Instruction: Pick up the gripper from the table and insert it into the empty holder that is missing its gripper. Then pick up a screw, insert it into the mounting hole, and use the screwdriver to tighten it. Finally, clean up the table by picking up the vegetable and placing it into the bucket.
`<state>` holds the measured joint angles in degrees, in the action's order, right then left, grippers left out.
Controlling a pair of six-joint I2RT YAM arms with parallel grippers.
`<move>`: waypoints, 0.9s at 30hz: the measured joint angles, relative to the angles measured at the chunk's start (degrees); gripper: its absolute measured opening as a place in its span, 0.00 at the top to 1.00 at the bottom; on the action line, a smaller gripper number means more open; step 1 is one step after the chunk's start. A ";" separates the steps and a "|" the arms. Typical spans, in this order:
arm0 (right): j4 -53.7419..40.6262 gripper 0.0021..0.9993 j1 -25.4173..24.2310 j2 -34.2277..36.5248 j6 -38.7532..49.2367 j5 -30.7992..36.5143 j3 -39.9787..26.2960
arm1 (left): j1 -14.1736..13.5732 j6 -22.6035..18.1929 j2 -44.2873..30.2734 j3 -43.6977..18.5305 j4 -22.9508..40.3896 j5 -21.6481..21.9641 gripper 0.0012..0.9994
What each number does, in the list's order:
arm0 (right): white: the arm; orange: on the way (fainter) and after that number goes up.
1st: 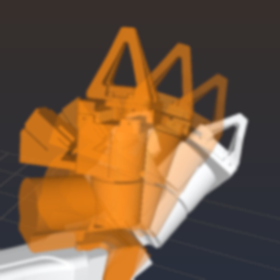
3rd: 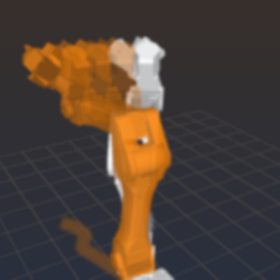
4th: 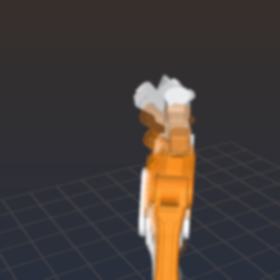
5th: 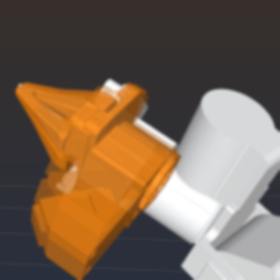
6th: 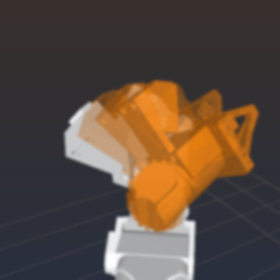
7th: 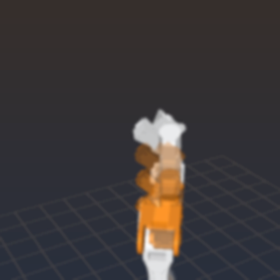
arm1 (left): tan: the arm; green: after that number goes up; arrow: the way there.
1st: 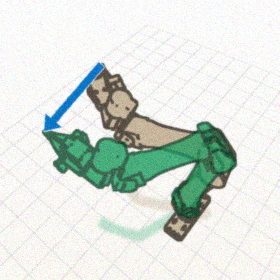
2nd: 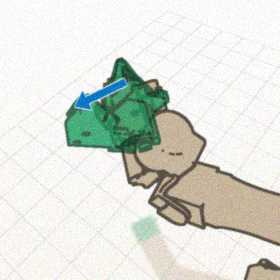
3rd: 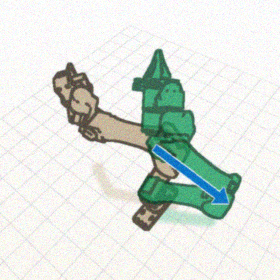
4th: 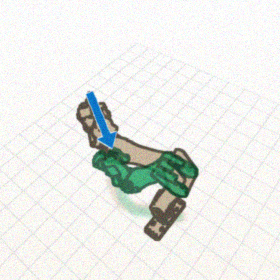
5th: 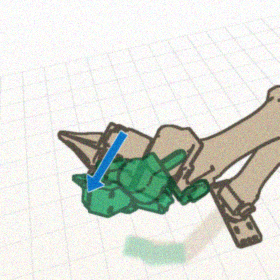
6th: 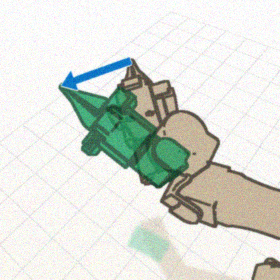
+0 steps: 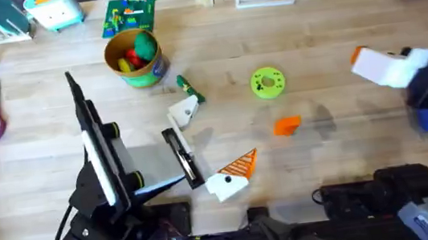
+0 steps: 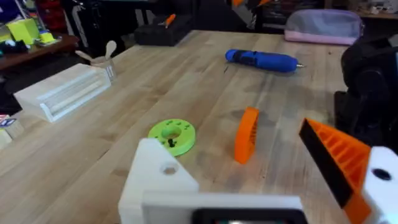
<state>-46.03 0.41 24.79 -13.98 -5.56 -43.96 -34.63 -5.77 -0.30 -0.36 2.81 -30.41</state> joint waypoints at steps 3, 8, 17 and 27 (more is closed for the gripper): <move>-1.19 0.01 1.58 7.03 1.80 -1.20 -1.60 | 0.00 1.31 0.00 0.00 -0.12 0.01 0.01; -7.27 0.01 7.85 17.01 8.50 -1.53 -6.77 | 0.00 4.18 -0.01 0.00 -1.28 0.01 0.01; -13.86 0.01 20.71 25.45 19.54 0.02 -8.46 | 0.00 8.50 0.01 0.00 -1.33 0.22 0.01; -14.86 0.01 26.08 32.40 27.82 0.33 -8.48 | 0.00 9.28 -0.01 0.00 0.09 0.24 0.01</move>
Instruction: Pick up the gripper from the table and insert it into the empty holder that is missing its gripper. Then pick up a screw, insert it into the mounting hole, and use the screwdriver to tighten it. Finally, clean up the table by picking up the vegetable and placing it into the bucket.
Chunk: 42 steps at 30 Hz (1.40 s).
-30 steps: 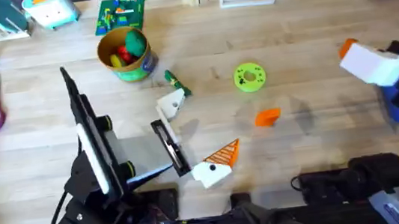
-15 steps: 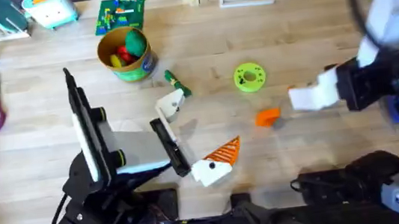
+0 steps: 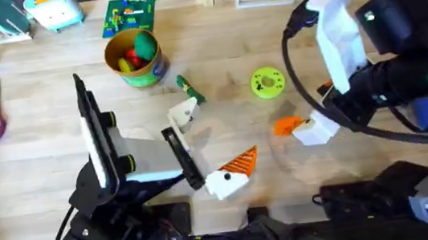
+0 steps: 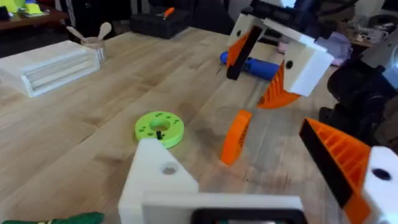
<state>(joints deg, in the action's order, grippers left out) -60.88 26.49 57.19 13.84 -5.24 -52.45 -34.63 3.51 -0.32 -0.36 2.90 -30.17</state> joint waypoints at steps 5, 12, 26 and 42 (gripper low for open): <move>0.31 0.01 2.64 3.94 3.75 0.09 0.00 | 0.00 0.00 0.01 0.00 0.00 0.00 0.01; 1.08 0.01 7.39 10.26 11.28 0.49 0.00 | 0.00 0.00 0.01 0.00 0.00 0.00 0.01; 2.80 0.44 7.83 14.44 15.70 1.20 0.00 | 0.00 0.00 0.00 0.00 0.00 0.00 0.01; 2.69 0.99 7.83 14.42 16.27 1.54 -0.02 | 0.00 0.00 0.02 0.00 0.00 0.02 0.01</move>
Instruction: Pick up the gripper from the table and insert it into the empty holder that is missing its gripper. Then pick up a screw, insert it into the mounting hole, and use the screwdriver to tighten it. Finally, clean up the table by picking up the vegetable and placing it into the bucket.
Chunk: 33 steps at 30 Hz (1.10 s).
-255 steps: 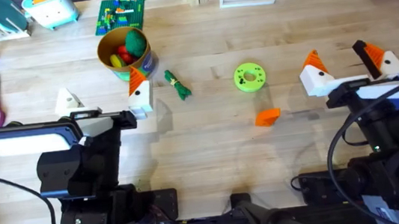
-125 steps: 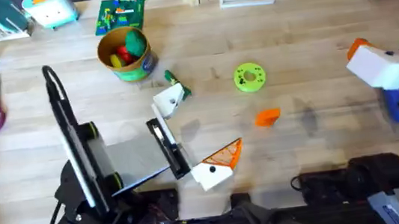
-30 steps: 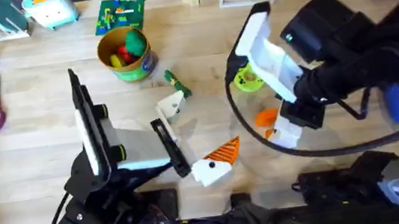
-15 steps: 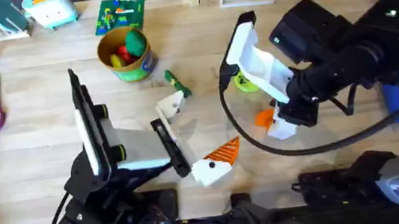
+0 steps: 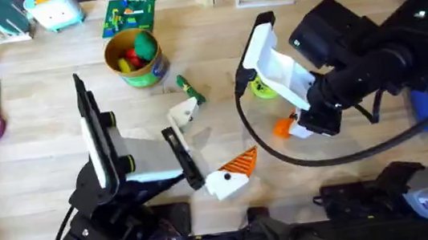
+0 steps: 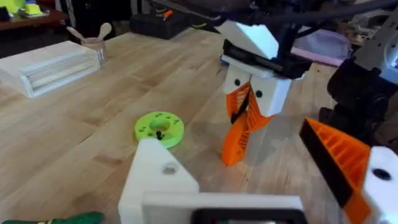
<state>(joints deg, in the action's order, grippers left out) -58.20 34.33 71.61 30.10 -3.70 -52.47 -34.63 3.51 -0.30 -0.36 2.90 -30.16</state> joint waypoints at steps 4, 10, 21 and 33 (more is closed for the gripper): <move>-0.33 0.99 0.00 -1.48 -0.33 -0.09 -0.23 | 0.00 0.00 0.00 0.00 0.00 -0.02 0.01; 0.36 0.99 -1.82 -9.48 -7.67 -1.37 -5.87 | 0.00 0.00 -0.02 0.00 0.00 -0.02 0.01; 25.27 0.99 -15.19 -14.86 -37.41 -32.13 6.93 | 0.00 0.00 0.00 0.00 0.00 -0.02 0.01; 41.62 0.99 -16.90 0.88 -50.91 -63.88 11.82 | 0.00 0.00 -0.01 0.00 0.01 0.00 0.01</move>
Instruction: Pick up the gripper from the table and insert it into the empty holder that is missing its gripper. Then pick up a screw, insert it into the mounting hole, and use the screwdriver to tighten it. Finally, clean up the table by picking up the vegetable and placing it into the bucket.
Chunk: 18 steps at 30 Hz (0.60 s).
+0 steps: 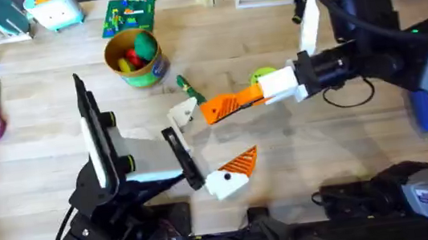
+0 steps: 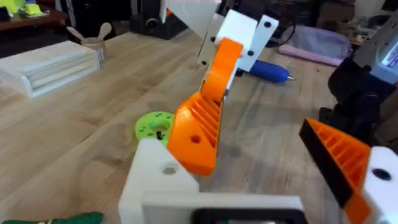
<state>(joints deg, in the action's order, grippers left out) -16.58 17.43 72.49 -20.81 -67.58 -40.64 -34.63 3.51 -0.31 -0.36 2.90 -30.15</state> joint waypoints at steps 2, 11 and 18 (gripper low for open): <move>1.88 0.99 0.00 2.33 -2.37 -3.55 0.00 | 0.00 0.00 0.02 0.00 -0.01 0.00 0.01; 2.85 0.99 0.00 8.28 -8.03 -12.49 0.00 | 0.00 0.00 0.02 0.00 -0.01 -0.02 0.01; 3.33 0.99 0.00 8.52 -9.06 -13.40 0.00 | 0.00 0.00 -0.01 0.00 0.01 -0.01 0.01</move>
<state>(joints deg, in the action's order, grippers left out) -13.25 17.43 81.01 -29.87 -80.98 -40.64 -34.63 3.51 -0.32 -0.36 2.91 -30.16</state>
